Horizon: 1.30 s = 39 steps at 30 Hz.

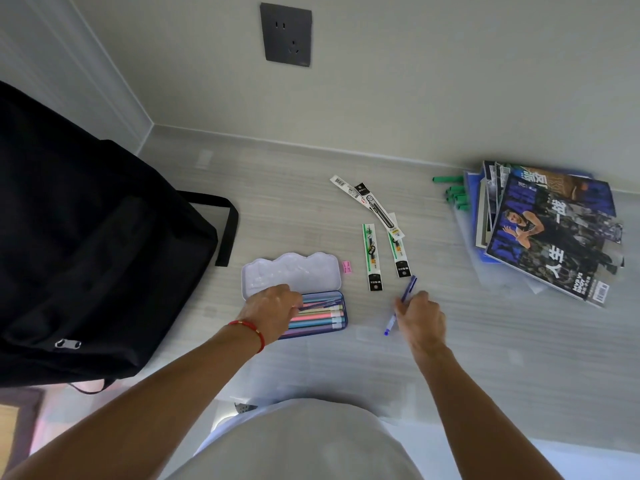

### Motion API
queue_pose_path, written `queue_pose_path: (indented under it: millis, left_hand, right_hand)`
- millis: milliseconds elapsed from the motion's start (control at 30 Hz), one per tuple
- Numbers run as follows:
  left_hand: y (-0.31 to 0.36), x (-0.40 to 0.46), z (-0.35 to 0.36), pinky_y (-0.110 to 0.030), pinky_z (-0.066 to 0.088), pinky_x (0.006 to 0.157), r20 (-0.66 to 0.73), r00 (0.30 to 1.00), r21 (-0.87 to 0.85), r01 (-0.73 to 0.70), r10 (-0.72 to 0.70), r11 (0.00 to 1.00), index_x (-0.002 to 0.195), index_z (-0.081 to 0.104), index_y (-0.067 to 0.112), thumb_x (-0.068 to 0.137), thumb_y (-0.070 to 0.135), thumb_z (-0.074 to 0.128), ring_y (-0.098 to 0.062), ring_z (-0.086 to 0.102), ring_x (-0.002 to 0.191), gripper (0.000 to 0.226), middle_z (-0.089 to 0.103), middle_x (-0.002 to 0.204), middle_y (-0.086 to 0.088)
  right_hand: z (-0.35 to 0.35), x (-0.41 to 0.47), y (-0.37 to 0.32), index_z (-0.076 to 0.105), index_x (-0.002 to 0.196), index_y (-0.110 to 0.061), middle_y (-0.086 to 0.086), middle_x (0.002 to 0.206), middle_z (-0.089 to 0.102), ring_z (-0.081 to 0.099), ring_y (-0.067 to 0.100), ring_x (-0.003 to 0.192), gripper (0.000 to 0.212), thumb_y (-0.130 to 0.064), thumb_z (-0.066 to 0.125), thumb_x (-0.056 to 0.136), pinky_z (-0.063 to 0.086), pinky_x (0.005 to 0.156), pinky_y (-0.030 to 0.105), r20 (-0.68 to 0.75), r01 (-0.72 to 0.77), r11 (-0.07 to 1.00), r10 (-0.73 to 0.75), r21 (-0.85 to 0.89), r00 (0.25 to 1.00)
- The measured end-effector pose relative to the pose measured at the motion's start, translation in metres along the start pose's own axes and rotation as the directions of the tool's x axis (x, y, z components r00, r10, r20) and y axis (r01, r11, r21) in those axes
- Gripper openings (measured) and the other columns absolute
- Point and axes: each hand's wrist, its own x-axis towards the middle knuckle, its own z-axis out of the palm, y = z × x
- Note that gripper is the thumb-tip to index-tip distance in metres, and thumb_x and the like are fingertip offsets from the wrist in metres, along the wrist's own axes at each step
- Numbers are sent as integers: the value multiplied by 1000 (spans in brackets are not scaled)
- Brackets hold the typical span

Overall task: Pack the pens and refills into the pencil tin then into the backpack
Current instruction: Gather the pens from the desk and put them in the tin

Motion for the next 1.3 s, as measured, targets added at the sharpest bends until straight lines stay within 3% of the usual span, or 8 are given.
queue_pose_path:
  millis: [233,400,533,633,767,1000,1133,1300]
  left_hand:
    - [-1,9,4,-38,53,98,29,999,204,-36,31,978,121,67,26,100,29,54,-22,63,106,25,65,117,-2]
    - [-9,6,9,-35,54,97,-10,999,145,-51,53,988,120,68,27,100,30,54,-20,63,104,25,68,116,-1]
    - [-11,0,10,-35,55,97,-18,999,78,-48,49,996,122,67,25,97,30,60,-20,65,105,26,69,116,-2]
    - [1,-6,7,-35,58,86,-94,995,-119,-21,10,993,103,73,23,97,27,56,-20,67,97,18,72,104,0]
    - [22,-9,2,-28,59,77,4,1000,-589,27,-30,808,98,72,24,88,33,68,-15,69,84,14,74,91,2]
    - [-10,0,3,-32,57,84,-69,998,-181,-17,5,983,107,70,21,96,21,60,-22,66,88,15,73,98,-6]
    - [-16,15,5,-33,49,101,-56,994,14,-89,90,996,117,68,20,100,23,53,-21,61,105,23,69,114,-4]
    - [-11,18,11,-38,50,100,-23,994,143,-103,107,984,119,67,19,96,21,60,-23,57,110,24,60,121,-5]
  right_hand:
    - [-3,-5,7,65,94,-7,10,84,71,67,31,77,22,-28,59,94,55,66,35,79,-34,988,22,153,997]
    - [-11,-24,-1,65,86,-16,-2,71,71,65,13,62,9,-24,63,89,45,53,22,125,80,930,-133,359,983]
    - [-14,-37,-26,68,86,-8,8,65,74,66,18,46,8,-15,66,90,52,45,28,323,-50,807,-178,589,930]
    - [-10,-49,-51,69,93,-3,15,78,78,72,29,57,11,-14,70,92,55,49,31,459,-197,668,-241,718,855]
    - [8,-64,-82,70,97,1,19,84,78,74,30,62,13,-12,67,94,57,52,30,505,-301,546,-271,782,820]
    - [20,-63,-83,74,94,-6,16,85,76,64,20,53,16,-19,64,94,52,46,27,464,-288,648,-115,705,878]
    - [14,-52,-66,66,99,-13,12,84,76,66,19,52,12,-19,55,100,52,47,27,405,-299,646,-18,702,914]
    - [7,-34,-52,66,102,-15,10,89,75,68,18,51,11,-19,57,98,57,48,30,333,-225,707,-17,671,943]
